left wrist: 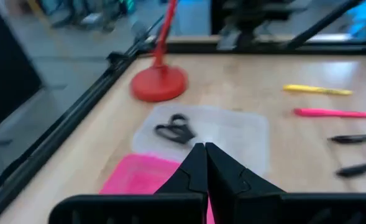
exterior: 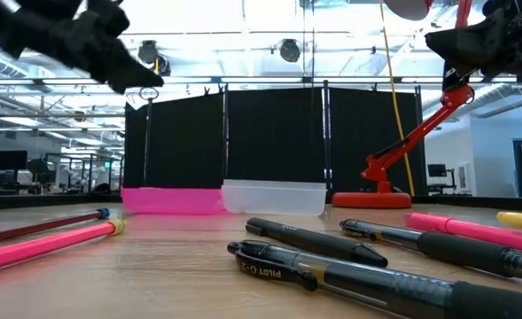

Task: Pick & place school supplies into a supply box
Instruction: Put the yellow ballpen into the pink supply box

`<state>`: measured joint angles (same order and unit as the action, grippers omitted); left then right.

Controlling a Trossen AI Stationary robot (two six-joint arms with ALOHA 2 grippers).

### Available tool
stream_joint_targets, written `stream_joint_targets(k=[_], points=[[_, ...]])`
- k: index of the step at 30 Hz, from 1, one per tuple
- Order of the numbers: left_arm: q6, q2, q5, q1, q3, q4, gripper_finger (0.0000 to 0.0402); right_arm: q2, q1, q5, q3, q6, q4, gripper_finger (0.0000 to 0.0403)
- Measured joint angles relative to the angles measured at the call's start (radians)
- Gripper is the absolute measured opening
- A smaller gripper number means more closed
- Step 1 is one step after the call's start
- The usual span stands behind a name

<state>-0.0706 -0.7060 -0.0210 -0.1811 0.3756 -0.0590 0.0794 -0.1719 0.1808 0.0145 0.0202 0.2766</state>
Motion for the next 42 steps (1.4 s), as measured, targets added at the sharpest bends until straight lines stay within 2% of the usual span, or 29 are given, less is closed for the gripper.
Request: stream_joint_targets(k=[5,9,13,17,21,24,27,30,32,37,42], points=[[0.029,0.089,-0.025,0.020,-0.192,-0.193,0.0003,0.032,0.000,0.001,0.000,0.024,-0.004,0.0000],[0.040,0.141,-0.063,0.020,-0.266,-0.209,0.0004,0.050,0.000,0.001,0.000,0.025,-0.005,0.0000],[-0.014,0.166,-0.084,0.020,-0.337,-0.267,0.0003,0.076,0.000,0.004,0.000,0.055,-0.015,0.0000],[-0.066,0.171,-0.108,0.019,-0.366,-0.314,0.0003,0.096,0.000,0.032,0.000,0.129,0.004,0.0000],[-0.105,0.171,-0.160,0.019,-0.365,-0.316,0.0005,0.126,0.000,0.006,0.001,0.147,0.004,0.0000],[-0.104,0.171,-0.160,0.019,-0.365,-0.371,0.0007,0.161,-0.001,0.128,0.048,0.159,-0.033,0.0000],[-0.108,0.171,-0.157,0.019,-0.365,-0.428,0.0008,0.240,0.000,0.240,0.152,0.165,-0.192,0.0000],[-0.108,0.171,-0.154,0.019,-0.365,-0.492,0.0009,0.366,-0.004,0.236,0.333,0.231,-0.338,0.0000],[-0.107,0.171,-0.154,0.019,-0.365,-0.526,0.0009,0.494,-0.023,0.221,0.457,0.314,-0.522,0.0000],[-0.108,0.171,-0.153,0.019,-0.365,-0.627,0.0009,0.850,-0.104,0.205,0.782,0.621,-0.949,0.0000],[-0.149,0.171,-0.140,0.018,-0.365,-0.639,0.0010,1.176,-0.184,0.107,1.062,1.000,-1.355,0.0000]])
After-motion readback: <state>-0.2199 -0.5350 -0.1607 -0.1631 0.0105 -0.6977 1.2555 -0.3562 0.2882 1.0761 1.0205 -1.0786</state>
